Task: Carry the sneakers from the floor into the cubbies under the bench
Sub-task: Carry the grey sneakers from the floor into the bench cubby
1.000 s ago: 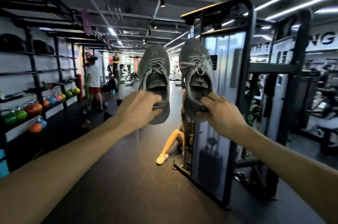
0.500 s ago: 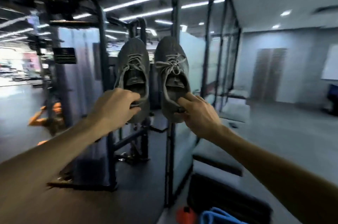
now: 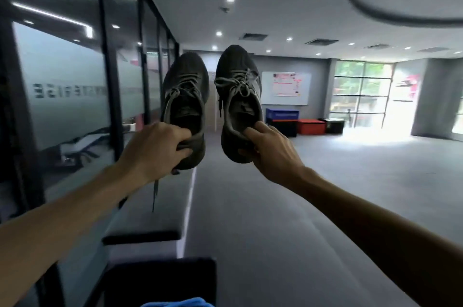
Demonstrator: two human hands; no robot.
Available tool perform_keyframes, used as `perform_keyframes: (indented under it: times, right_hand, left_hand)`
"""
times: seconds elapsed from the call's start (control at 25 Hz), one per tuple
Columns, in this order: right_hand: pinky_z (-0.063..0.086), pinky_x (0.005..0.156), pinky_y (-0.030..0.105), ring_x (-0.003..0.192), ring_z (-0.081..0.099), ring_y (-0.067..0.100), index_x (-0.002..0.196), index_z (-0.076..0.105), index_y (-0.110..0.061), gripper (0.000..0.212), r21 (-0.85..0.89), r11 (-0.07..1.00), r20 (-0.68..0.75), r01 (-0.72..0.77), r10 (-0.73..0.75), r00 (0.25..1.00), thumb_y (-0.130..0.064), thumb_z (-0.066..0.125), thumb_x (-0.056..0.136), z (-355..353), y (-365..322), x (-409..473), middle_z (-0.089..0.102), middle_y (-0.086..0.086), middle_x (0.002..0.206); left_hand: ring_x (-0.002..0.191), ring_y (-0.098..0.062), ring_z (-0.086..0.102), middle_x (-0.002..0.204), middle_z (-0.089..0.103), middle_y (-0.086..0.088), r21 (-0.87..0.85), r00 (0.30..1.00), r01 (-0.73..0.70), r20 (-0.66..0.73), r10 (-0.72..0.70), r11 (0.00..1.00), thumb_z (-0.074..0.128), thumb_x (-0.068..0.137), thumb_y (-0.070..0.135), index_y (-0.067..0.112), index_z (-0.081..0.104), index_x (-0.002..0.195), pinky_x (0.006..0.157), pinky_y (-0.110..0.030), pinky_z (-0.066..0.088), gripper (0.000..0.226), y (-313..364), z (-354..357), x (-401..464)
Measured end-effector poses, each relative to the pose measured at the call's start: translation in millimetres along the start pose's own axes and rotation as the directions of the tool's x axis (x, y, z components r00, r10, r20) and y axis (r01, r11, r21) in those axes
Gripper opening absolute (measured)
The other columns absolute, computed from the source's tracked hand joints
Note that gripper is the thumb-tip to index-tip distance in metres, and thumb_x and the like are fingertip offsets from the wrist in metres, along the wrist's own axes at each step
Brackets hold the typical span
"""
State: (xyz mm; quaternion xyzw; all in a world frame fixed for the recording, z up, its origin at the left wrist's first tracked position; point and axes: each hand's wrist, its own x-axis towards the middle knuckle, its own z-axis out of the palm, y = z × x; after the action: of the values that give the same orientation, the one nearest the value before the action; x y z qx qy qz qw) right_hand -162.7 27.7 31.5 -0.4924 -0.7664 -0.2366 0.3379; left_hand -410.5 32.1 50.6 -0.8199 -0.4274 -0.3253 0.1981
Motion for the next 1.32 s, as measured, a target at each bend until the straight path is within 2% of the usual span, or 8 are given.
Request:
perform_keyframes:
  times: [0.12, 0.24, 0.44, 0.64, 0.84, 1.04, 1.2, 1.32]
  right_hand:
    - [0.044, 0.062, 0.037, 0.093, 0.054, 0.034, 0.107, 0.057, -0.018, 0.023, -0.1, 0.993, -0.016, -0.056, 0.054, 0.998, -0.027, 0.063, 0.087, -27, 108, -22, 0.053, 0.005, 0.1]
    - [0.032, 0.061, 0.031, 0.092, 0.054, 0.033, 0.105, 0.057, -0.017, 0.021, -0.164, 0.98, -0.025, -0.116, 0.113, 0.993, -0.026, 0.063, 0.087, -45, 192, -34, 0.053, 0.005, 0.099]
    - [0.035, 0.06, 0.031, 0.086, 0.052, 0.031, 0.096, 0.055, -0.016, 0.019, -0.209, 0.957, -0.058, -0.202, 0.194, 0.979, -0.028, 0.066, 0.085, -45, 316, -43, 0.051, 0.003, 0.093]
    - [0.04, 0.059, 0.034, 0.082, 0.051, 0.032, 0.09, 0.055, -0.013, 0.019, -0.226, 0.945, -0.078, -0.236, 0.224, 0.971, -0.025, 0.068, 0.083, -11, 426, -31, 0.05, 0.003, 0.09]
    - [0.037, 0.058, 0.034, 0.079, 0.048, 0.03, 0.092, 0.056, -0.013, 0.019, -0.273, 0.925, -0.082, -0.263, 0.25, 0.965, -0.025, 0.068, 0.083, 32, 554, 7, 0.051, 0.004, 0.09]
    - [0.031, 0.058, 0.032, 0.074, 0.035, 0.021, 0.094, 0.057, -0.012, 0.016, -0.303, 0.913, -0.1, -0.272, 0.253, 0.962, -0.021, 0.066, 0.085, 76, 677, 44, 0.051, 0.006, 0.09]
    - [0.032, 0.058, 0.033, 0.074, 0.035, 0.022, 0.093, 0.055, -0.012, 0.012, -0.308, 0.911, -0.102, -0.275, 0.256, 0.961, -0.011, 0.062, 0.084, 113, 785, 66, 0.05, 0.006, 0.09]
    - [0.032, 0.057, 0.033, 0.073, 0.035, 0.023, 0.092, 0.054, -0.011, 0.01, -0.297, 0.919, -0.11, -0.26, 0.238, 0.965, -0.013, 0.062, 0.084, 139, 870, 84, 0.05, 0.008, 0.089]
  left_hand:
    - [0.074, -0.026, 0.061, 0.076, 0.066, -0.003, -0.078, 0.998, -0.054, -0.016, 0.053, 0.996, 0.072, 0.081, 0.027, 0.017, 0.063, 0.077, 0.064, -0.031, 0.042, 0.014, 71, 64, 68]
    - [0.072, -0.025, 0.058, 0.074, 0.062, -0.002, -0.119, 0.995, -0.095, -0.034, 0.091, 0.988, 0.071, 0.083, 0.027, 0.018, 0.064, 0.079, 0.063, -0.03, 0.038, 0.012, 125, 108, 126]
    - [0.069, -0.024, 0.055, 0.071, 0.055, 0.002, -0.204, 0.988, -0.153, -0.01, 0.154, 0.967, 0.07, 0.084, 0.027, 0.022, 0.058, 0.075, 0.063, -0.03, 0.039, 0.016, 189, 187, 223]
    - [0.078, -0.03, 0.063, 0.084, 0.069, -0.007, -0.226, 0.978, -0.207, -0.047, 0.202, 0.952, 0.069, 0.084, 0.029, 0.018, 0.066, 0.087, 0.073, -0.039, 0.053, 0.012, 219, 280, 317]
    - [0.079, -0.028, 0.065, 0.085, 0.069, -0.007, -0.271, 0.969, -0.245, -0.055, 0.239, 0.931, 0.07, 0.084, 0.029, 0.018, 0.067, 0.092, 0.074, -0.043, 0.055, 0.014, 237, 382, 433]
    - [0.081, -0.03, 0.065, 0.087, 0.069, -0.009, -0.285, 0.955, -0.296, -0.07, 0.289, 0.911, 0.069, 0.085, 0.027, 0.015, 0.067, 0.094, 0.075, -0.043, 0.055, 0.016, 258, 483, 540]
    - [0.08, -0.031, 0.064, 0.085, 0.069, -0.009, -0.261, 0.956, -0.29, -0.034, 0.292, 0.921, 0.069, 0.084, 0.029, 0.015, 0.069, 0.094, 0.074, -0.043, 0.055, 0.017, 277, 569, 615]
    - [0.078, -0.03, 0.064, 0.084, 0.069, -0.009, -0.243, 0.955, -0.296, -0.048, 0.293, 0.924, 0.068, 0.085, 0.029, 0.015, 0.069, 0.093, 0.074, -0.043, 0.054, 0.016, 291, 632, 670]
